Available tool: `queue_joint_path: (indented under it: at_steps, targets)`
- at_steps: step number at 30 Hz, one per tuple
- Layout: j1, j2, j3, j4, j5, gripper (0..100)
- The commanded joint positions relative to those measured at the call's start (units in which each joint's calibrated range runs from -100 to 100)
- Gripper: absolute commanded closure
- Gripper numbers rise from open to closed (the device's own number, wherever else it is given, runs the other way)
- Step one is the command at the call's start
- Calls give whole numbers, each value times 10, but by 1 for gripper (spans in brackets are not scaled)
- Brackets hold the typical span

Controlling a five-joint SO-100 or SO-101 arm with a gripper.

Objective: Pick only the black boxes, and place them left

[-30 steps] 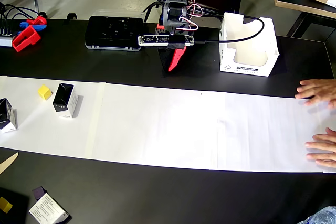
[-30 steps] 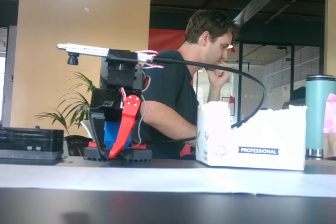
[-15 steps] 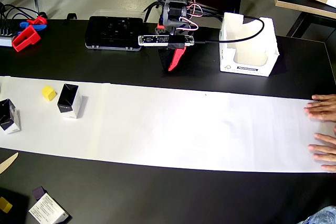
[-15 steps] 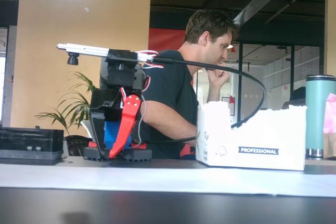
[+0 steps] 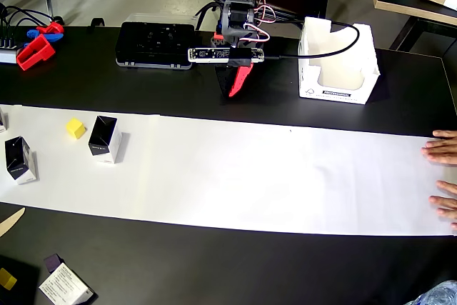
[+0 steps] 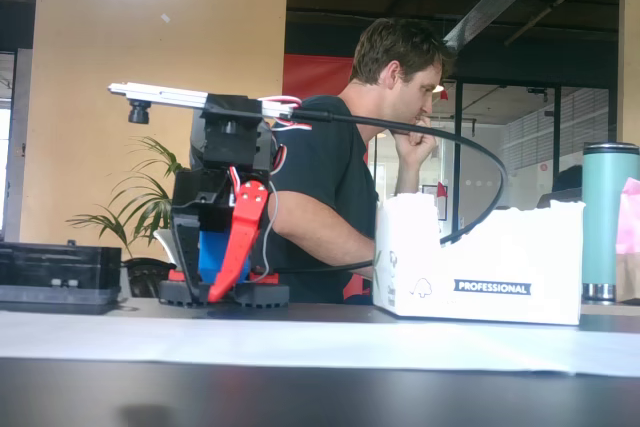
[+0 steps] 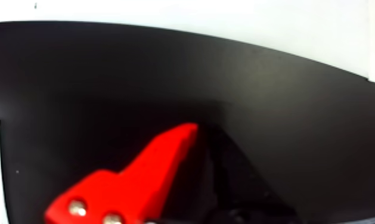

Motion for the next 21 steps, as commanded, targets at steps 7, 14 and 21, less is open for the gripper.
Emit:
queue_joint_path:
  at_steps: [7,14,21]
  targets:
    - [5,69,-90,0,4,78]
    - [0,167,-217,0,8,62]
    - [1,253,-340,0,5,59]
